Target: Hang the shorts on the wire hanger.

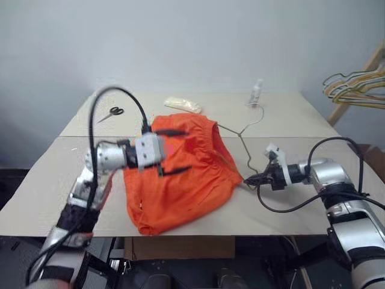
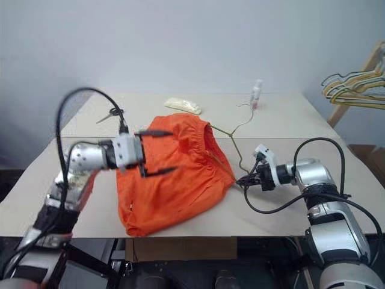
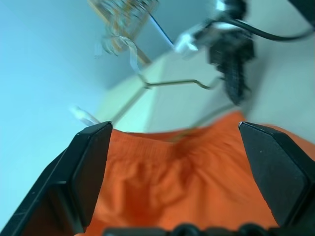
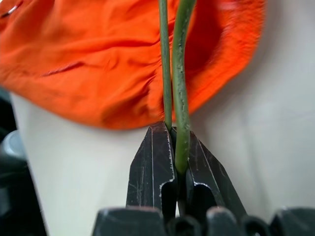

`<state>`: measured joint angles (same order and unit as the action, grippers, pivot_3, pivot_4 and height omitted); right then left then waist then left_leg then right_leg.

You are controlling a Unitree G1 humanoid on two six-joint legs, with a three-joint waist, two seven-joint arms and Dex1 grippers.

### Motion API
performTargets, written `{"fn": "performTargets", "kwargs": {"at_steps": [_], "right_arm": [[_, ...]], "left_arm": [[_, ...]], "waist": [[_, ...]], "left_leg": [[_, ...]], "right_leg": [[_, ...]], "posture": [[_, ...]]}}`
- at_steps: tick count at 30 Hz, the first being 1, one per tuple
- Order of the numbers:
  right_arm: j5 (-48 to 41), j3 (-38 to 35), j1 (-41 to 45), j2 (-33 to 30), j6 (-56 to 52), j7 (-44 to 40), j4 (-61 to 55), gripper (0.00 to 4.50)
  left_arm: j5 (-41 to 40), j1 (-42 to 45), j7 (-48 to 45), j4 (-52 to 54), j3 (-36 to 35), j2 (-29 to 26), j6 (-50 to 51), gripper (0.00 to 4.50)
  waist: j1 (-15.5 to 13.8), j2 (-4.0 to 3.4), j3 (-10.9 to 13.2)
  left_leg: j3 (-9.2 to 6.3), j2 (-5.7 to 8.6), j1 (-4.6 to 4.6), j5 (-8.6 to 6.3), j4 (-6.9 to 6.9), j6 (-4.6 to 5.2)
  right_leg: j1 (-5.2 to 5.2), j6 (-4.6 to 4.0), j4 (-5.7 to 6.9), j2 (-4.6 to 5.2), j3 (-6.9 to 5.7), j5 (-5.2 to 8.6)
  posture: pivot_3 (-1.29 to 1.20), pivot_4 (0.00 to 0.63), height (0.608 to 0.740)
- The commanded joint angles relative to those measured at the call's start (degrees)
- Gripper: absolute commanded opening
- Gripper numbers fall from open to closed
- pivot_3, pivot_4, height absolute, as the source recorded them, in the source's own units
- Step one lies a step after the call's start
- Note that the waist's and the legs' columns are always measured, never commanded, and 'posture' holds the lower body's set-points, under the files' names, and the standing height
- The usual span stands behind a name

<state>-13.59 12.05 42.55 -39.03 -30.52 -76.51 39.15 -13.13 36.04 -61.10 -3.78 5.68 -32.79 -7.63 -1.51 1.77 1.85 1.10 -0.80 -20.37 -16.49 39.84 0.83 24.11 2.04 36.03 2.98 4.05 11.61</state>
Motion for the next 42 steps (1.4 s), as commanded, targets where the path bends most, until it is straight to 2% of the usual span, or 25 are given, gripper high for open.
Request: {"fn": "performTargets", "kwargs": {"at_steps": [1,7,13,17,23,35,38,42], "right_arm": [[2.27,-1.48,-2.24,0.08,9.81,2.64,-7.72,0.0],[7.01,-0.05,-4.98,1.54,20.3,6.66,-12.44,0.0],[10.51,1.74,-5.96,1.9,21.48,8.18,-17.92,0.0],[11.87,2.53,-5.36,1.87,17.67,8.9,-20.97,0.0],[13.91,3.52,-4.76,1.93,14.86,9.72,-23.52,0.0],[14.91,4.77,-3.44,2.27,10.88,9.2,-27.0,0.0],[15.21,5.1,-3.49,2.13,10.47,9.17,-28.22,0.0],[15.43,5.37,-4.02,1.72,10.31,9.11,-29.78,0.0]], "left_arm": [[-2.35,8.23,-1.63,-8.01,-3.41,0.07,-2.28,4.46],[2.66,20.06,-9.82,-28.35,-1.32,-2.17,-11.49,4.46],[5.44,26.44,-22.14,-41.17,2.03,-2.93,-16.24,4.46],[6.65,29.03,-27.94,-45.13,3.61,-2.88,-16.38,4.46],[10.06,30.68,-30.26,-48.95,5.44,-2.05,-17.81,4.46],[13.98,29.98,-29.63,-51.1,7.56,0.79,-17.55,4.46],[15.46,30.29,-27.96,-52.15,7.85,1.58,-17.52,3.9],[16.52,30.88,-26.12,-52.95,7.58,2.16,-17.33,2.62]], "waist": [[0.46,0.0,0.0],[1.55,0.0,0.0],[2.35,0.0,0.01],[2.47,0.02,0.03],[2.55,0.02,0.04],[2.59,0.02,0.04],[2.58,0.02,0.04],[2.62,0.02,0.04]], "left_leg": [[-0.03,0.0,-0.01,0.0,-0.01,0.0],[-0.03,0.04,-0.01,0.0,-0.02,0.0],[-0.03,0.04,-0.08,0.0,-0.01,0.0],[-0.06,0.03,-0.2,0.0,0.01,0.0],[-0.06,0.03,-0.17,0.0,0.01,0.01],[-0.08,0.03,-0.19,0.0,0.03,0.01],[-0.09,0.03,-0.2,0.0,0.03,0.01],[-0.09,0.03,-0.24,0.0,0.03,0.01]], "right_leg": [[-0.01,0.0,-0.01,-0.01,-0.02,0.0],[-0.01,0.01,-0.05,-0.01,-0.01,0.01],[0.01,0.02,-0.08,-0.03,-0.02,0.02],[0.1,0.02,-0.07,-0.04,-0.03,0.02],[0.1,0.03,-0.05,-0.04,-0.02,0.03],[0.12,0.03,-0.03,-0.04,-0.02,0.03],[0.12,0.03,-0.04,-0.04,-0.02,0.03],[0.15,0.03,-0.04,-0.04,-0.02,0.03]], "posture": [[0.06,0.0,0.74],[0.06,0.0,0.74],[0.04,0.0,0.74],[0.03,0.0,0.74],[0.02,0.0,0.74],[0.01,0.0,0.74],[0.01,0.0,0.74],[0.01,0.0,0.74]]}}
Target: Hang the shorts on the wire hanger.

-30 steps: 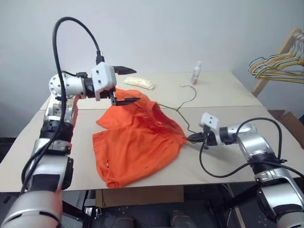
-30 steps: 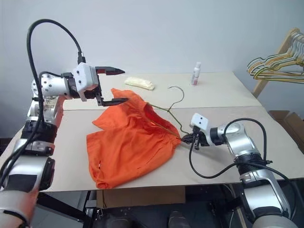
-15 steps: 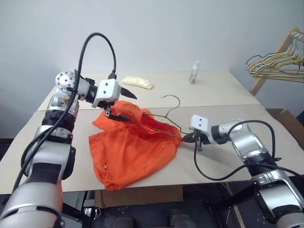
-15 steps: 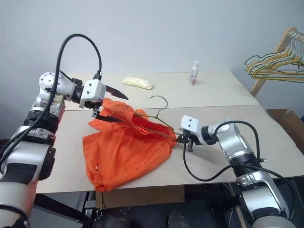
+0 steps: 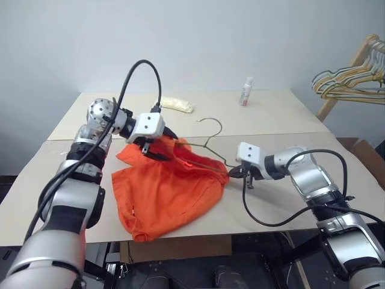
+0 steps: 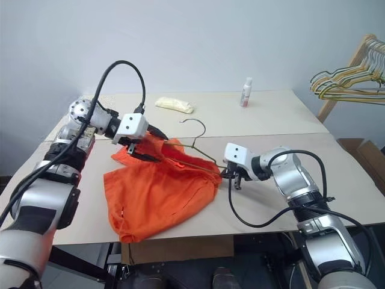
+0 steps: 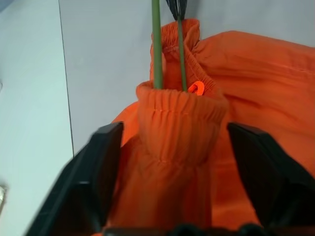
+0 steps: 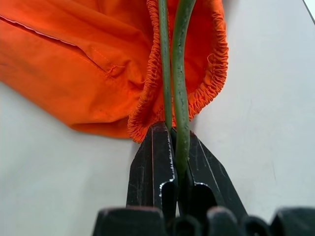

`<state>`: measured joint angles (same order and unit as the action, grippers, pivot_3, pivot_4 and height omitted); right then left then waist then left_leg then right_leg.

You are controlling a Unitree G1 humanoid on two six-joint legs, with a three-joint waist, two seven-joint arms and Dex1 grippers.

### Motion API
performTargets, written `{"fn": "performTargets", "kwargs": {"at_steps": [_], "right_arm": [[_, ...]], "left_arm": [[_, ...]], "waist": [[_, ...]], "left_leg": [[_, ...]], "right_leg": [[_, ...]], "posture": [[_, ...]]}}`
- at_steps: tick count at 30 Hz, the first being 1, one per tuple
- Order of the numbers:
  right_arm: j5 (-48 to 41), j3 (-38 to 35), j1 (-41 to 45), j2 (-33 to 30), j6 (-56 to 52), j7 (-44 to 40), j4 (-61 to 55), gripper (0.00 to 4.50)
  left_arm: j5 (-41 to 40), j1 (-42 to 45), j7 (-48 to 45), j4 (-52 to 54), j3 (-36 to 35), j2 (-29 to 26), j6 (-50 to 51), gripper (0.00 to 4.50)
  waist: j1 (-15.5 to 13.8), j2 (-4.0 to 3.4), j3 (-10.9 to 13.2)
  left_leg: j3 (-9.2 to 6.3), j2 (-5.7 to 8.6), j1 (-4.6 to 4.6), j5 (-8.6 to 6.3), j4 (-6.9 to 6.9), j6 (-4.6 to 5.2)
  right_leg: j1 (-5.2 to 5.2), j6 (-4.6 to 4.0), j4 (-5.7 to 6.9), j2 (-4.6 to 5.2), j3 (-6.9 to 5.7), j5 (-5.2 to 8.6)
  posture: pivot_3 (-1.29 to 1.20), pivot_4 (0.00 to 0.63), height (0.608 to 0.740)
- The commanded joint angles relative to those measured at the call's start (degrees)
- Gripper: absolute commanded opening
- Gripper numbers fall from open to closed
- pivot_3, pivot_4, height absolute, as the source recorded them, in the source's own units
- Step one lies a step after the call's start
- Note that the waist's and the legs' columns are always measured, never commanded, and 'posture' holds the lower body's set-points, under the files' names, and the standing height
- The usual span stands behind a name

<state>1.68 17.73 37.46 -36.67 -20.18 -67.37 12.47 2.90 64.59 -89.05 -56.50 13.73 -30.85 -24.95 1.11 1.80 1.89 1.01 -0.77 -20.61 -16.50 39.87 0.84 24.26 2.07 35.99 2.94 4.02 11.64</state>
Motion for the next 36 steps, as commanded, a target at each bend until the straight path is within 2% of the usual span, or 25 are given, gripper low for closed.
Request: {"fn": "performTargets", "kwargs": {"at_steps": [1,7,8,13,17,22,30,33,36], "right_arm": [[0.31,-0.22,0.91,-0.75,-0.01,0.02,-3.35,0.0],[2.32,0.98,-0.22,-1.54,1.38,0.83,-3.32,0.0],[2.87,1.28,-0.41,-1.62,1.79,1.18,-3.05,0.0],[4.33,2.16,0.04,-0.89,1.83,3.38,-1.73,0.0],[4.79,1.77,-0.23,-0.61,6.99,5.31,-1.71,0.0],[5.56,0.37,-0.17,0.11,7.27,8.42,-2.37,1.44],[-4.43,-13.8,-5.24,-2.46,-3.65,11.38,-9.58,4.26],[-10.07,-20.28,-11.91,-3.27,-6.89,11.52,-14.48,4.26],[-14.97,-23.54,-17.75,-1.9,-10.54,11.92,-18.72,4.26]], "left_arm": [[0.57,2.53,2.04,-0.5,-0.57,0.3,0.05,2.26],[0.59,2.93,1.98,-1.27,-0.79,0.17,0.1,0.24],[0.45,2.95,1.78,-1.27,-0.89,0.13,0.25,0.02],[1.06,2.17,1.09,-0.97,-0.74,-0.29,-1.12,0.02],[0.89,1.58,1.4,-0.69,-1.08,-0.25,-3.23,0.02],[0.28,2.52,1.48,-0.4,-1.93,-0.93,-3.27,0.0],[-0.03,2.79,3.78,-0.22,-3.59,-2.35,-2.41,0.0],[-0.06,2.38,4.37,0.05,-3.89,-2.63,-2.26,0.0],[-0.32,2.09,4.47,0.32,-4.19,-2.72,-1.99,0.0]], "waist": [[-0.01,0.0,0.0],[0.0,0.0,0.0],[0.02,0.0,0.0],[0.1,0.0,0.0],[0.1,0.0,0.0],[0.15,0.0,0.0],[-0.22,0.01,0.01],[-0.65,0.01,0.0],[-0.57,0.01,0.0]], "left_leg": [[0.0,0.0,0.0,0.0,0.0,0.0],[0.0,0.0,0.0,0.0,0.0,0.0],[0.0,0.0,0.0,0.0,0.0,0.0],[0.0,0.0,0.0,0.0,0.0,0.0],[0.0,0.0,0.0,0.0,0.0,0.0],[0.01,0.0,0.0,0.0,0.0,0.0],[-0.08,0.02,-0.08,0.0,0.01,0.0],[-0.14,0.02,-0.12,0.0,0.01,0.0],[-0.18,0.03,-0.18,-0.01,0.02,0.01]], "right_leg": [[0.0,0.0,0.0,0.0,0.0,0.0],[0.0,0.0,0.0,0.0,-0.01,0.0],[0.0,0.0,0.0,0.0,0.0,0.0],[0.0,0.0,0.0,0.0,0.0,0.0],[0.0,0.0,0.0,0.0,0.0,0.0],[0.0,0.0,0.0,0.0,0.0,0.0],[0.01,0.0,-0.02,0.02,-0.04,0.0],[0.0,0.01,-0.04,0.03,-0.1,0.0],[0.0,0.01,-0.07,0.04,-0.14,0.0]], "posture": [[0.01,0.0,0.74],[0.01,0.0,0.74],[0.01,0.0,0.74],[0.01,0.0,0.74],[0.01,0.0,0.74],[0.01,0.0,0.74],[0.02,0.0,0.74],[0.02,0.0,0.74],[0.01,0.0,0.74]]}}
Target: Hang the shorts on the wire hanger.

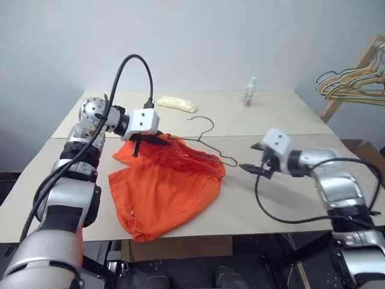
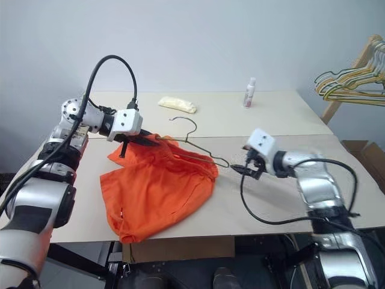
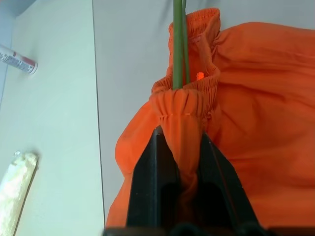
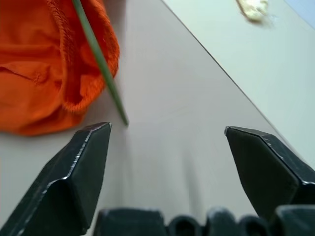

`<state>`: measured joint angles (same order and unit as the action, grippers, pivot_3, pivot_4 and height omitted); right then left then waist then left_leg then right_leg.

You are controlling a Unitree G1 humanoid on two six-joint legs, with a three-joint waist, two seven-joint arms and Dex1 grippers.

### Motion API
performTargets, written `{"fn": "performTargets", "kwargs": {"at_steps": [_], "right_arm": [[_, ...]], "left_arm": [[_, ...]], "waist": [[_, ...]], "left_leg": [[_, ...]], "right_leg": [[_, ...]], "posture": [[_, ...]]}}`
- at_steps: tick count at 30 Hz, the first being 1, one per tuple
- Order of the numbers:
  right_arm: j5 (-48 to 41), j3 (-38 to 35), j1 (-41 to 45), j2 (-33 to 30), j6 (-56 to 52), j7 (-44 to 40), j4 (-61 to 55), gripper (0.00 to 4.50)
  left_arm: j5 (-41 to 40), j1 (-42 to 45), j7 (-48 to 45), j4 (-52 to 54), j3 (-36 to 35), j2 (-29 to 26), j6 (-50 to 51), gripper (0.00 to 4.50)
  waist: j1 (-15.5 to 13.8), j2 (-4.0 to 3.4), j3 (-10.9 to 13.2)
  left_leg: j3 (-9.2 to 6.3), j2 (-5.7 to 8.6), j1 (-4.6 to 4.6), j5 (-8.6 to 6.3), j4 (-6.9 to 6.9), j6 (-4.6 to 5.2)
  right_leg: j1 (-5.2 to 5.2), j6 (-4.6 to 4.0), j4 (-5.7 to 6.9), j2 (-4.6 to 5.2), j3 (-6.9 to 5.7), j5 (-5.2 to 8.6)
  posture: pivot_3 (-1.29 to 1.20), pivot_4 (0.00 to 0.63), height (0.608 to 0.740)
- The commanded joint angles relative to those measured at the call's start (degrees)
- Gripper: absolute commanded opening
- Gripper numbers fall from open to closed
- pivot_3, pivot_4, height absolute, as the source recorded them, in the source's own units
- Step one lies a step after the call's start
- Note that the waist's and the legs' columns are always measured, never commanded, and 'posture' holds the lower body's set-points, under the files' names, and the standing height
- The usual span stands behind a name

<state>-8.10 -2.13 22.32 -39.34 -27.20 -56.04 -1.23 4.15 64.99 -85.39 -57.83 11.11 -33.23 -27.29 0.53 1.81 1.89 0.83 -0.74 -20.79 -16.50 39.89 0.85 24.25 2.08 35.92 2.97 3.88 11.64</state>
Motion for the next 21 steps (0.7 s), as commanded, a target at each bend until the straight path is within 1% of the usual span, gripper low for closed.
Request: {"fn": "performTargets", "kwargs": {"at_steps": [1,3,5,8,11,14,18,21], "right_arm": [[-6.62,-4.21,-3.87,1.37,-5.12,0.95,-5.88,4.26],[-8.5,-2.99,-6.84,5.02,-6.58,2.97,-6.29,4.26],[-8.63,-0.57,-7.98,9.39,-6.75,5.49,-5.07,4.26],[-8.02,1.88,-6.81,14.98,-7.3,8.8,-1.84,4.26],[-6.42,4.41,-4.53,20.3,-5.22,11.99,3.83,4.26],[-7.66,3.05,-2.3,23.88,-3.66,13.99,8.85,4.26],[-9.72,1.88,-0.61,25.89,-3.92,13.51,12.51,4.26],[-10.98,1.72,0.12,27.02,-4.45,13.27,14.24,3.69]], "left_arm": [[-1.64,1.64,0.79,1.72,-1.64,-0.34,0.46,0.0],[-1.62,1.78,1.25,1.62,-1.81,-0.25,0.45,0.0],[-1.61,1.93,1.55,1.54,-1.88,-0.2,0.46,0.0],[-1.57,1.96,1.89,1.51,-1.87,-0.17,0.41,0.0],[-1.36,1.9,2.51,1.54,-1.8,-0.16,0.32,0.0],[-1.43,1.84,2.8,1.72,-1.92,-0.37,0.58,0.0],[-1.46,1.88,3.5,1.9,-2.2,-0.89,0.54,0.0],[-1.69,1.92,3.95,1.92,-2.6,-0.9,0.83,0.0]], "waist": [[0.09,0.0,0.0],[0.51,0.02,0.0],[0.88,0.02,0.0],[1.44,0.01,0.01],[1.88,0.01,0.01],[1.95,0.01,0.01],[1.81,0.01,0.01],[1.8,0.01,0.01]], "left_leg": [[0.0,0.0,0.02,0.0,0.0,0.0],[0.03,-0.01,0.05,0.0,0.02,0.0],[0.03,-0.05,0.16,0.0,0.02,0.0],[0.01,-0.11,0.28,0.0,0.02,0.0],[-0.01,-0.14,0.34,0.0,0.03,0.0],[-0.01,-0.14,0.32,0.0,0.02,0.0],[-0.08,-0.14,0.21,0.0,0.01,0.0],[-0.13,-0.14,0.13,0.0,0.02,0.01]], "right_leg": [[-0.02,0.0,0.0,0.0,0.0,0.0],[-0.03,0.0,0.04,-0.01,0.04,0.0],[-0.1,0.0,0.08,-0.08,0.09,0.0],[-0.1,0.31,0.16,-0.21,0.17,0.19],[-0.13,0.28,0.18,-0.26,0.2,0.17],[-0.1,-0.06,0.18,-0.27,0.21,-0.04],[-0.05,-0.08,0.14,-0.26,0.17,-0.05],[-0.03,-0.08,0.09,-0.25,0.12,-0.05]], "posture": [[0.01,0.0,0.74],[0.01,0.0,0.74],[0.01,0.0,0.74],[0.01,0.0,0.74],[0.01,0.0,0.74],[0.03,0.0,0.74],[0.03,0.0,0.74],[0.04,0.0,0.74]]}}
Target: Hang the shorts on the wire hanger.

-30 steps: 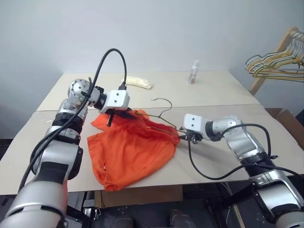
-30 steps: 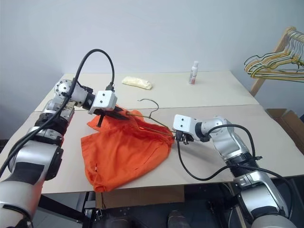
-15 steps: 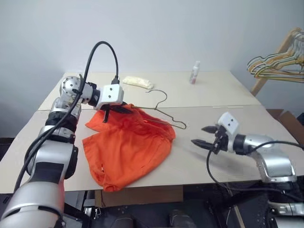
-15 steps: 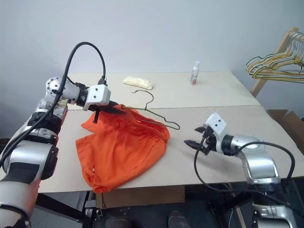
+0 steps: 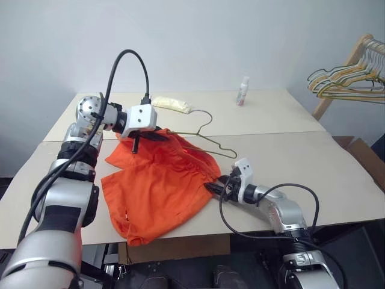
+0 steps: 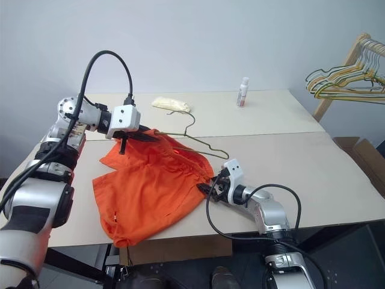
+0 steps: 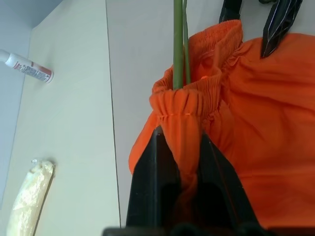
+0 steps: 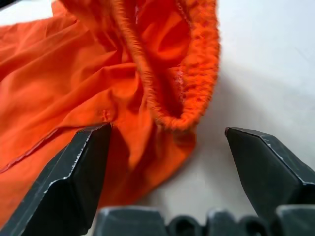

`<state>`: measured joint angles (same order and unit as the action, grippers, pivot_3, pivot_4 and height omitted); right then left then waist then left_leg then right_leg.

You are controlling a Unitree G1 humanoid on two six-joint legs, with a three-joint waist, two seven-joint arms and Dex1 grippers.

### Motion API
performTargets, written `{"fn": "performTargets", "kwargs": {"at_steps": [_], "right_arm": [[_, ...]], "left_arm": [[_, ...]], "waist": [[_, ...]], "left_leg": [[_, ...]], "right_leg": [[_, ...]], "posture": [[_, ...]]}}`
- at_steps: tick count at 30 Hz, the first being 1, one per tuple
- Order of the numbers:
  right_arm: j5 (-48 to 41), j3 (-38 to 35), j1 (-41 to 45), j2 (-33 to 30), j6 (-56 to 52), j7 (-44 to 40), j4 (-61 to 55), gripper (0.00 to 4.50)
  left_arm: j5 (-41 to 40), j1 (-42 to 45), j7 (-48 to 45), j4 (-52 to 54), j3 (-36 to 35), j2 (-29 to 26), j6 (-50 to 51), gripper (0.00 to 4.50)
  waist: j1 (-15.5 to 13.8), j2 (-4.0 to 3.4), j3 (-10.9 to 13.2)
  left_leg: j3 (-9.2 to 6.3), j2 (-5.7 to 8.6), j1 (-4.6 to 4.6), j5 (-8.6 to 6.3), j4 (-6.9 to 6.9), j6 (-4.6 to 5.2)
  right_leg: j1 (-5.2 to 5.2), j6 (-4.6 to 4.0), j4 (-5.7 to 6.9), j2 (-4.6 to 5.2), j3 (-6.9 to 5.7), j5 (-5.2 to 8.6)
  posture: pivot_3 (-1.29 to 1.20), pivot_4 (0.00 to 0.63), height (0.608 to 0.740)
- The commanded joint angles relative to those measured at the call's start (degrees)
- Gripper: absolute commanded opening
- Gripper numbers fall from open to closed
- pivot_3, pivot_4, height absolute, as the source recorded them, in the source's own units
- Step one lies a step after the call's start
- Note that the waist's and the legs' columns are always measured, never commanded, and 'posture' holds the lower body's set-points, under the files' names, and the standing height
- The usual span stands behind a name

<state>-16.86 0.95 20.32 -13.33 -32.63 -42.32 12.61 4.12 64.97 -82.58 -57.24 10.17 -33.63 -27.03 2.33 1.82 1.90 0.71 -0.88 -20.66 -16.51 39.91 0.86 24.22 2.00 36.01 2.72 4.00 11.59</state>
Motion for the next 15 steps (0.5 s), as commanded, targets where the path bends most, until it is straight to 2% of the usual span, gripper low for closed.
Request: {"fn": "performTargets", "kwargs": {"at_steps": [1,10,15], "right_arm": [[-2.22,-1.01,2.13,1.18,0.97,-0.56,0.47,3.36],[-3.95,-3.82,3.42,1.78,0.37,1.91,1.45,0.12],[-5.72,-5.04,2.1,-4.65,-1.97,-2.19,-2.89,0.05]], "left_arm": [[-1.58,1.93,1.32,1.3,-1.75,-0.53,0.63,0.0],[-2.3,0.79,1.07,1.81,-2.34,-1.07,0.5,0.0],[-6.72,-0.41,-4.59,2.93,-4.43,-2.7,0.88,0.0]], "waist": [[0.01,0.0,0.0],[0.08,0.0,0.0],[0.12,-0.01,0.01]], "left_leg": [[0.0,0.0,0.01,0.0,0.0,0.0],[-0.01,0.0,0.05,0.0,0.0,0.0],[0.0,0.0,0.01,0.0,0.0,0.0]], "right_leg": [[0.0,0.0,0.01,0.0,0.0,0.0],[-0.01,0.0,0.08,-0.01,0.0,0.0],[0.02,0.0,0.06,0.0,0.01,0.0]], "posture": [[0.04,0.0,0.74],[0.04,0.0,0.74],[0.03,0.0,0.74]]}}
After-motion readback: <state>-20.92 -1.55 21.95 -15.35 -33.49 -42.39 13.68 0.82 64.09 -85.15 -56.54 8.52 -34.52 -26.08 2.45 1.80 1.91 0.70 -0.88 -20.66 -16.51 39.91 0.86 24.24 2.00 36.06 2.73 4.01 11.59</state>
